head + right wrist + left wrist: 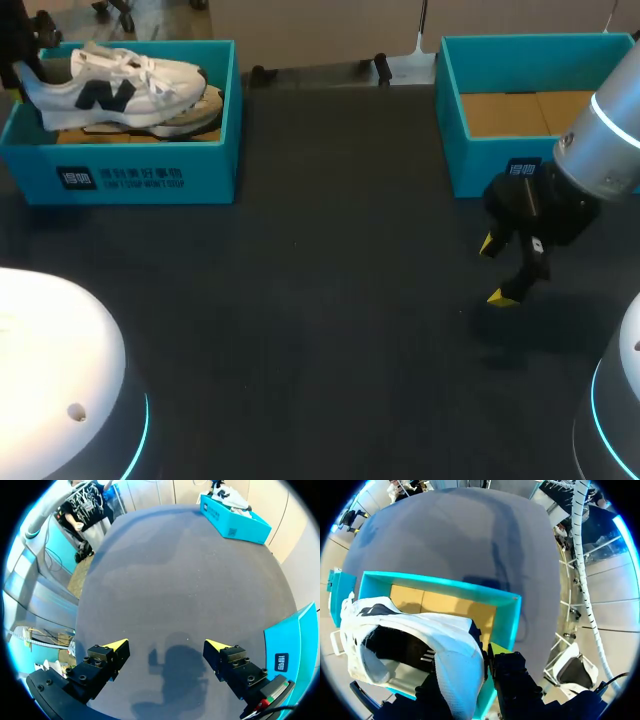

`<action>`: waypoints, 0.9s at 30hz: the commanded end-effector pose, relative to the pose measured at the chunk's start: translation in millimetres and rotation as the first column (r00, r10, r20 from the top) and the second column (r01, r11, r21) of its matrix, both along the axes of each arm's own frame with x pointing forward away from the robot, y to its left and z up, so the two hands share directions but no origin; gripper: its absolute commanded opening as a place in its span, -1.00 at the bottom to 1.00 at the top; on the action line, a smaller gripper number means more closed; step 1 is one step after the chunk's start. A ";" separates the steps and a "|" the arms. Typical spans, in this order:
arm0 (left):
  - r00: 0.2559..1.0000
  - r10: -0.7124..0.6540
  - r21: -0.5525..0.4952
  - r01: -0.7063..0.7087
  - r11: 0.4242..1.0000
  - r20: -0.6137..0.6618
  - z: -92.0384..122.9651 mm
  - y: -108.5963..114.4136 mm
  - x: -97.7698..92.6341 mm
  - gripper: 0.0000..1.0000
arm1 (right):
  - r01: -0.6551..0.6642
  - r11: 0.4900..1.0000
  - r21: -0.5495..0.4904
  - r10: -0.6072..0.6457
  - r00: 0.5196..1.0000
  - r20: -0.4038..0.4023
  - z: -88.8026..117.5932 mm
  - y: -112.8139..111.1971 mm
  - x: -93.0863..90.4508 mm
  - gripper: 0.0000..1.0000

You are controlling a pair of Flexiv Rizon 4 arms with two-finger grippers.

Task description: Take the shoe out of the shoebox, open the shoe tongue, remove and reinsert the insole, then place the shoe into the shoebox

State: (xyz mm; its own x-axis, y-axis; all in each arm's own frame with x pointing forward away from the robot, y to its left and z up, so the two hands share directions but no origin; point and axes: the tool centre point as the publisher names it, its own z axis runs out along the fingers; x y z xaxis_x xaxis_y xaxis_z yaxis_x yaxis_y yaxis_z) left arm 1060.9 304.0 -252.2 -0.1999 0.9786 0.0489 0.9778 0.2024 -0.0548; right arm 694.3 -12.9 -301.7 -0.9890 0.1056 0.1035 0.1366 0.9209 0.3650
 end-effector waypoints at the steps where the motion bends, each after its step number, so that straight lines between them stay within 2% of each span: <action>1: 0.999 -0.002 0.017 0.002 1.000 0.037 33.1 -3.2 -19.0 -1.00 | 0.002 1.000 -0.004 -0.002 1.000 0.001 -0.1 0.5 -0.9 1.00; 5: 1.000 -0.011 0.008 0.011 1.000 0.028 52.3 -2.0 -27.2 -1.00 | 0.002 1.000 -0.004 -0.002 1.000 0.001 -0.1 0.5 -0.9 1.00; 6: 1.000 0.003 0.029 -0.004 1.000 0.031 62.3 -3.4 -33.0 -1.00 | 0.002 1.000 -0.004 -0.002 1.000 0.001 -0.1 0.5 -0.9 1.00; 11: 1.000 0.004 0.054 -0.005 0.999 0.026 80.0 -12.1 -59.7 -1.00 | 0.002 1.000 -0.004 -0.002 1.000 0.001 -0.1 0.5 -0.9 1.00; 15: 0.999 -0.006 0.069 0.003 0.998 0.044 96.3 -27.1 -100.0 -1.00 | 0.002 1.000 -0.004 -0.002 1.000 0.001 -0.1 0.5 -0.9 1.00; 16: 0.999 -0.006 0.069 0.003 0.998 0.044 96.3 -27.1 -100.0 -1.00 | 0.002 1.000 -0.004 -0.002 1.000 0.001 -0.1 0.5 -0.9 1.00; 17: 0.999 -0.008 0.063 0.005 0.998 0.046 103.6 -35.2 -117.5 -1.00 | 0.002 1.000 -0.004 -0.002 1.000 0.001 -0.1 0.5 -0.9 1.00; 19: 0.998 -0.010 0.061 0.007 0.998 0.057 108.5 -45.5 -136.4 -1.00 | 0.002 1.000 -0.004 -0.002 1.000 0.001 -0.1 0.5 -0.9 1.00; 27: 0.998 -0.055 0.020 0.054 0.998 0.042 115.4 -91.9 -206.4 -1.00 | 0.002 1.000 -0.004 -0.002 1.000 0.001 -0.1 0.5 -0.9 1.00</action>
